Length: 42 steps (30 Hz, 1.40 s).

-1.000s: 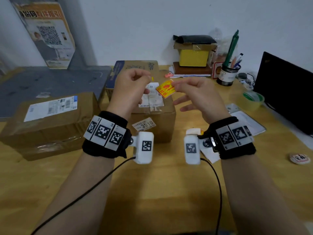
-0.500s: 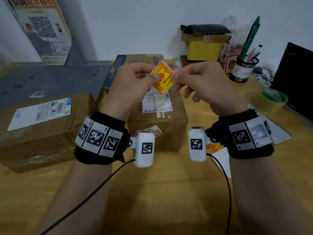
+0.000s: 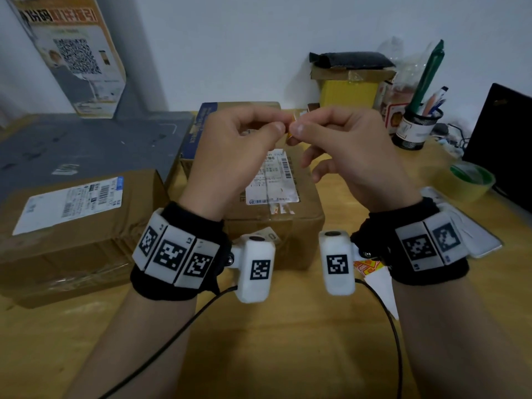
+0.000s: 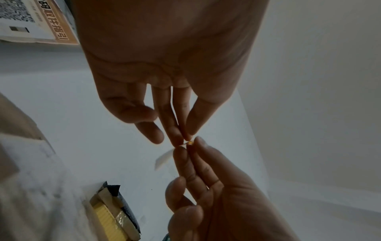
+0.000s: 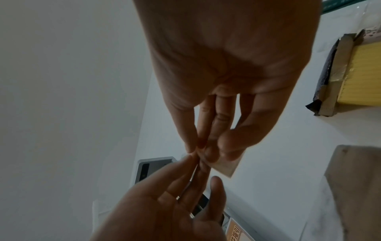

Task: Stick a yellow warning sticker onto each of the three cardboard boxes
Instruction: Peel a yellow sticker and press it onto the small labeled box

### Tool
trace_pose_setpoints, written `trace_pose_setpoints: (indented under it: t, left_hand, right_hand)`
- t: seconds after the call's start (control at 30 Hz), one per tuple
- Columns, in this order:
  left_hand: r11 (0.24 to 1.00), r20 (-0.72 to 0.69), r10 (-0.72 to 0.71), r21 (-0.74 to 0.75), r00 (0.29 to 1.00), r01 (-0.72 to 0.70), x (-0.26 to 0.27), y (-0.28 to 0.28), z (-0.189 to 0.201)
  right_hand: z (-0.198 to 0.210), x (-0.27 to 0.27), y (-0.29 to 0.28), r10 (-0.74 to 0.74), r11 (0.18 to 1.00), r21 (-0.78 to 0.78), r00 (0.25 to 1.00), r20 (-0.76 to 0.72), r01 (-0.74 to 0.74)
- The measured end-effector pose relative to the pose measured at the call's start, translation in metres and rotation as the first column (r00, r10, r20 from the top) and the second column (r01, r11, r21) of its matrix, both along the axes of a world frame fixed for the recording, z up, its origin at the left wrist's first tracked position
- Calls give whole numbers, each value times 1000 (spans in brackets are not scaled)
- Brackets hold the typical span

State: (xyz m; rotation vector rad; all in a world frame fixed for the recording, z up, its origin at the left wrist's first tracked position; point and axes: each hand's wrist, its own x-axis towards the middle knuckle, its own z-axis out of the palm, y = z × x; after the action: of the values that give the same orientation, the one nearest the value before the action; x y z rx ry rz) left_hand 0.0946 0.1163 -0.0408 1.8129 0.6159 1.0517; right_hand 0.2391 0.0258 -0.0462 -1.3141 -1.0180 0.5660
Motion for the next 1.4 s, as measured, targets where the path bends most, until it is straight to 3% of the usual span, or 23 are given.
trace_pose_setpoints:
  t: [0.67,1.4]
  left_hand:
    - [998,29,-42,41,999,41,1,-7,2]
    - [997,30,-47,59,998,45,1,-6,1]
  right_hand:
    - [4,1,-3,26,998,49,998,55,-29]
    - [3,3,-2,45,998,39,999,17,-46]
